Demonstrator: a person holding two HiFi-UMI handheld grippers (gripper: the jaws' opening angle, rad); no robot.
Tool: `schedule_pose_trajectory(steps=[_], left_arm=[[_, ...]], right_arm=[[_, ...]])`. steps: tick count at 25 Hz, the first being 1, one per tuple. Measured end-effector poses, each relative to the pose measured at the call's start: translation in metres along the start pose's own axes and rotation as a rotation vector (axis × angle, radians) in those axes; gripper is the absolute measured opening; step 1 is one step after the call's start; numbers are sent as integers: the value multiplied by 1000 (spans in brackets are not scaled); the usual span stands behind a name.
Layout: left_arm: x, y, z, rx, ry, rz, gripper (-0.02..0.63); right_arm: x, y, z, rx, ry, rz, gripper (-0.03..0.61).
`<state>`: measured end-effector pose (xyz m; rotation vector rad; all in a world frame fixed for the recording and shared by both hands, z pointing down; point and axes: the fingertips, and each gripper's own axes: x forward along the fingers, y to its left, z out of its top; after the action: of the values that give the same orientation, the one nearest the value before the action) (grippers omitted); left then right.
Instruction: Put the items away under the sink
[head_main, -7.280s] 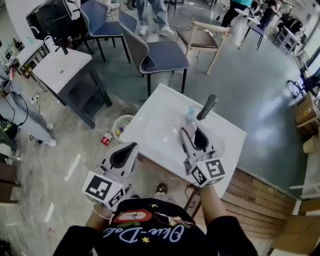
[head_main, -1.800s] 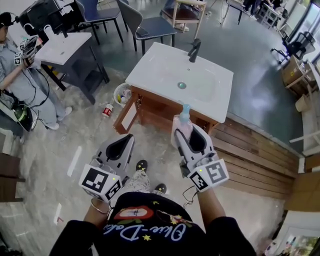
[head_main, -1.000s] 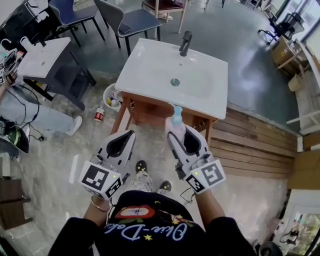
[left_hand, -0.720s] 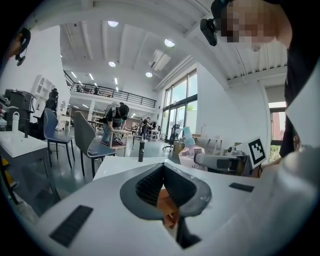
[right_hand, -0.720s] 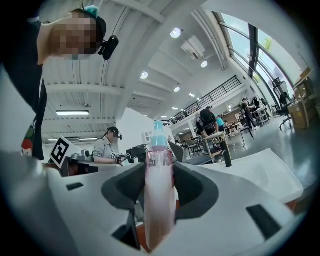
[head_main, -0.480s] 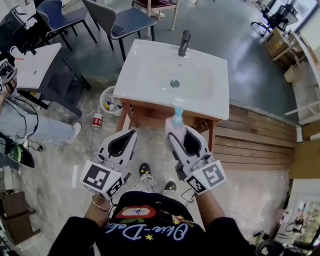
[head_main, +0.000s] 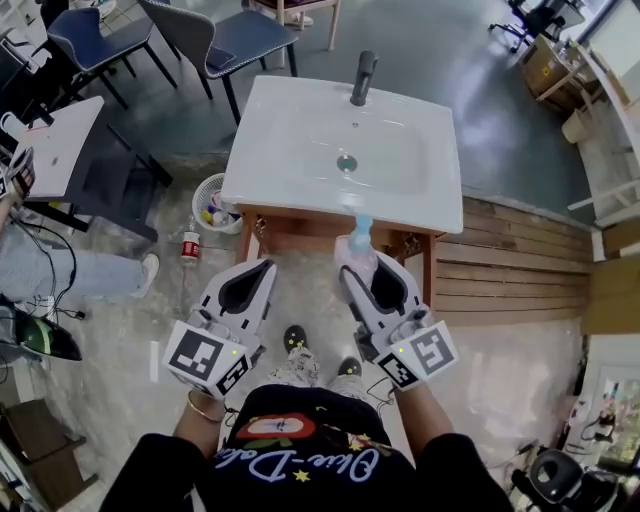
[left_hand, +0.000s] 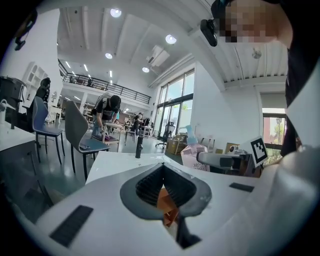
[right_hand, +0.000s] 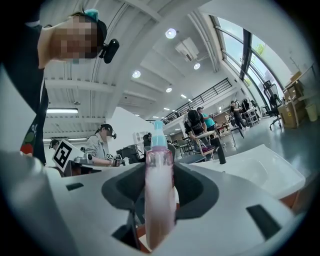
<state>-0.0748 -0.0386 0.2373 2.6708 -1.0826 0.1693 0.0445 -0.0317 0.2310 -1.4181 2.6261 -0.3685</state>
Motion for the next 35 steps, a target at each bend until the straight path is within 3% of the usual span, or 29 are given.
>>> schedule_pose_trajectory(steps=[16, 25, 35], left_arm=[[23, 16, -14, -13, 31, -51, 8], [11, 15, -14, 3, 32, 22, 8], [2, -11, -34, -36, 51, 66, 8]], right_arm=[[5, -18, -7, 4, 14, -69, 184], [1, -20, -1, 11, 0, -36, 184], [-23, -25, -8, 33, 24, -13, 184]])
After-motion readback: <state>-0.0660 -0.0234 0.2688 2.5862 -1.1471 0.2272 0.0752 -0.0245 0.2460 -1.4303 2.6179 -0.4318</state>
